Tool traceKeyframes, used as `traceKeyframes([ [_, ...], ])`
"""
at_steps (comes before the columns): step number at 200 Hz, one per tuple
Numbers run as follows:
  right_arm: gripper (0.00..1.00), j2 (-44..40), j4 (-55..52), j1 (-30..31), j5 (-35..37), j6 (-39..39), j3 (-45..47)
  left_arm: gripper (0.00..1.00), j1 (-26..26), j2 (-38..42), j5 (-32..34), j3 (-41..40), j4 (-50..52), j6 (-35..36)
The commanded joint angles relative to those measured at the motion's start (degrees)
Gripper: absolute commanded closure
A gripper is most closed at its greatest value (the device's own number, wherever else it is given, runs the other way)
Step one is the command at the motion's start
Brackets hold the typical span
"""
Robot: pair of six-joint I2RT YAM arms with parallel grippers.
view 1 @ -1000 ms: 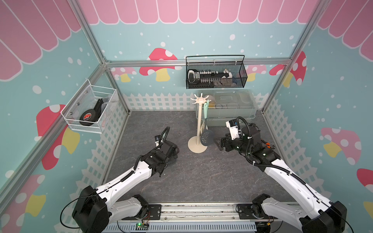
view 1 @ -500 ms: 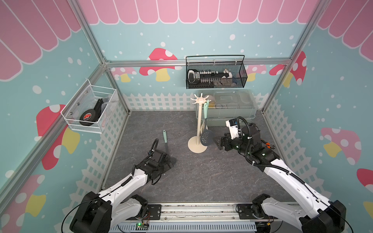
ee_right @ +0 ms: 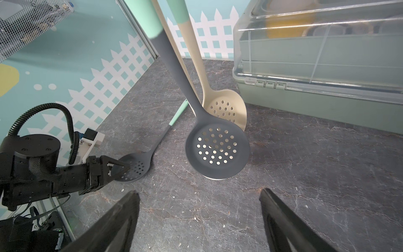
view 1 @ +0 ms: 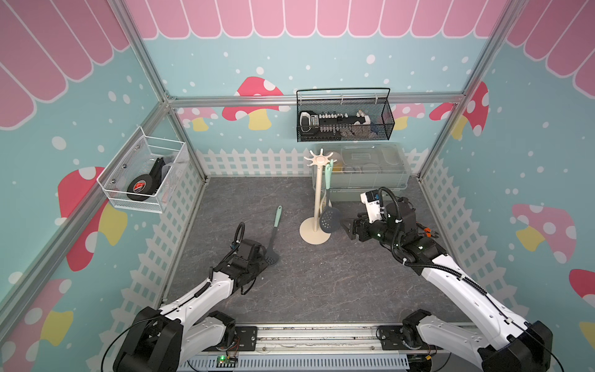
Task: Hang the skimmer on the kitchen utensil rack
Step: Pick up the skimmer from the center of the board.
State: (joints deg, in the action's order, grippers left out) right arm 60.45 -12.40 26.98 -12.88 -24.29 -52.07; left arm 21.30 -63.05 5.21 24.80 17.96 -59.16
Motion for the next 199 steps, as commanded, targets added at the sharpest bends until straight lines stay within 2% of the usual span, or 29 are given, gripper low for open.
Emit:
traceKeyframes([
  [1,0.13,-1.11,0.98,-0.28,-0.12,-0.69,0.83,0.81,-0.68,0.34,1.01,-0.88,-1.83,-0.78],
  [18,0.13,-1.63,0.86,-0.27,-0.22,-0.73,1.07,1.0,-0.91,0.24,0.93,-0.98,-2.12,-1.09],
  [45,0.13,-2.69,0.89,-0.3,-0.33,-0.23,1.77,1.0,-1.47,1.34,-0.65,-1.2,-2.84,-1.85],
  [68,0.13,-2.64,2.24,-0.28,-3.73,-0.2,1.98,1.0,-1.7,5.62,-1.31,-2.64,-4.11,-3.88],
  [101,0.14,-1.44,4.93,-0.29,-9.89,-1.72,1.53,1.0,-1.93,19.3,-1.8,-8.55,-9.55,-7.95],
  [142,0.17,-1.62,13.85,0.38,-16.18,-7.14,2.23,1.0,-2.23,34.53,-2.06,-10.93,-8.27,-9.84],
  [166,0.17,-1.91,18.02,3.83,-17.57,-8.42,1.81,1.0,-2.22,36.5,-4.41,-10.83,-9.43,-10.62],
  [199,0.18,-0.68,22.76,9.37,-17.63,-9.32,1.4,1.0,-2.26,34.35,-8.75,-10.54,-14.53,-11.03],
])
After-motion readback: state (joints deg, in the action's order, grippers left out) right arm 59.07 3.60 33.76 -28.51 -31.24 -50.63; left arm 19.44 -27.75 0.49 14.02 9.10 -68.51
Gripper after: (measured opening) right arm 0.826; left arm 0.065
